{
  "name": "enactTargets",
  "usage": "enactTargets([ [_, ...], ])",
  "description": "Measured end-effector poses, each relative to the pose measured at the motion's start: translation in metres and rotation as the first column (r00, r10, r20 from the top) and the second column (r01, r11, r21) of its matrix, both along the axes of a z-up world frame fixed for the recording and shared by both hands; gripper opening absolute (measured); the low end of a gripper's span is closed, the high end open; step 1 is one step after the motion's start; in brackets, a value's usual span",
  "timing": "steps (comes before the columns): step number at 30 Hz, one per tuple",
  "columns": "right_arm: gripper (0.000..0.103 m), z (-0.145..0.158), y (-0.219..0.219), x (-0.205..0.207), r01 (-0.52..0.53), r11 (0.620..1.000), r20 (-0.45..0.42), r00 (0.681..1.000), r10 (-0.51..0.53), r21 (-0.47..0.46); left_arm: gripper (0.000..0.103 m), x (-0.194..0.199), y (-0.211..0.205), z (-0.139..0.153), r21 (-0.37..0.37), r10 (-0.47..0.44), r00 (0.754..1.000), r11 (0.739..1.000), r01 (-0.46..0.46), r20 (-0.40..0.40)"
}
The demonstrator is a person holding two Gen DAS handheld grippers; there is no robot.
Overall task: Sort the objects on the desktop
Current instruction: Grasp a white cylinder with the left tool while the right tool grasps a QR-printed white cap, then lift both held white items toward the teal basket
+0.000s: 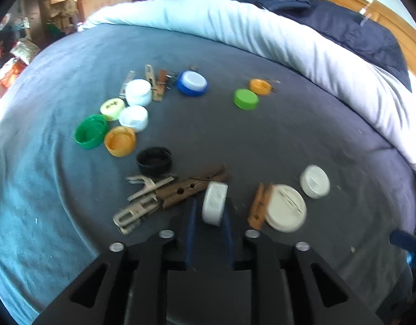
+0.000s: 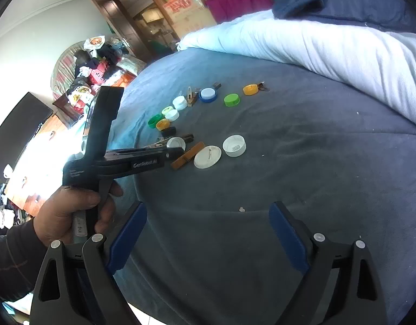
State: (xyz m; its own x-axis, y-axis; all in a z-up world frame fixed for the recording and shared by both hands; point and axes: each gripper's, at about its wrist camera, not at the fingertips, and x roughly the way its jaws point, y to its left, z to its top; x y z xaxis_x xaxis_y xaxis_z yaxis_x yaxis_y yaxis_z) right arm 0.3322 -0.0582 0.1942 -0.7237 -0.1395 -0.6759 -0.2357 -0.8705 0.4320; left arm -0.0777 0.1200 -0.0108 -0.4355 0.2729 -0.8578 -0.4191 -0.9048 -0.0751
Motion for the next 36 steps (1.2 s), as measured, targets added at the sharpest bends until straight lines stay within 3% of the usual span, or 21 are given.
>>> enactTargets([
  [3,0.092,-0.003,-0.002,-0.004,-0.011,1.0,0.004,1.0,0.011,-0.001,0.022,0.0,0.002,0.001,-0.003,-0.017,1.0,1.0,0.017,-0.008],
  [4,0.089,-0.004,-0.002,-0.006,-0.017,1.0,0.002,1.0,0.017,-0.002,0.012,0.0,0.002,0.001,-0.001,-0.025,1.0,1.0,0.025,-0.012],
  [5,0.085,-0.003,-0.002,-0.008,-0.023,1.0,-0.003,1.0,0.023,0.003,0.011,0.001,0.0,0.003,0.011,-0.025,1.0,1.0,0.025,-0.008],
  [7,0.064,-0.001,-0.003,-0.013,-0.037,0.999,-0.017,0.999,0.037,0.032,0.011,0.006,-0.007,0.009,0.056,-0.025,1.0,0.998,0.026,-0.008],
  [9,0.051,0.001,-0.001,-0.02,-0.047,0.997,-0.029,0.998,0.049,0.06,0.011,0.01,-0.014,0.017,0.083,-0.016,1.0,0.996,0.017,-0.016],
  [16,0.051,-0.013,0.017,-0.073,-0.08,0.988,0.011,0.997,0.079,0.131,0.011,0.016,-0.034,0.038,0.107,0.024,0.999,0.994,-0.019,-0.037],
  [23,0.05,-0.035,0.02,-0.109,-0.099,0.97,0.092,0.992,0.081,0.221,0.011,0.019,-0.034,0.038,0.119,0.016,0.999,0.993,-0.011,-0.037],
  [25,0.04,-0.044,0.021,-0.113,-0.096,0.965,0.12,0.99,0.068,0.244,0.011,0.018,-0.033,0.038,0.119,0.014,0.999,0.993,-0.01,-0.039],
  [26,0.029,-0.045,0.022,-0.112,-0.086,0.966,0.124,0.991,0.057,0.244,0.011,0.019,-0.034,0.039,0.121,0.015,0.999,0.993,-0.009,-0.042],
  [30,0.029,-0.03,0.021,-0.104,-0.052,0.966,0.086,0.996,0.03,0.254,0.011,0.024,-0.043,0.052,0.13,0.028,0.997,0.991,-0.018,-0.078],
  [36,0.029,0.029,0.01,-0.105,-0.041,0.958,-0.019,0.999,0.049,0.284,0.011,0.033,-0.071,0.093,0.146,0.085,0.98,0.988,-0.059,-0.18],
])
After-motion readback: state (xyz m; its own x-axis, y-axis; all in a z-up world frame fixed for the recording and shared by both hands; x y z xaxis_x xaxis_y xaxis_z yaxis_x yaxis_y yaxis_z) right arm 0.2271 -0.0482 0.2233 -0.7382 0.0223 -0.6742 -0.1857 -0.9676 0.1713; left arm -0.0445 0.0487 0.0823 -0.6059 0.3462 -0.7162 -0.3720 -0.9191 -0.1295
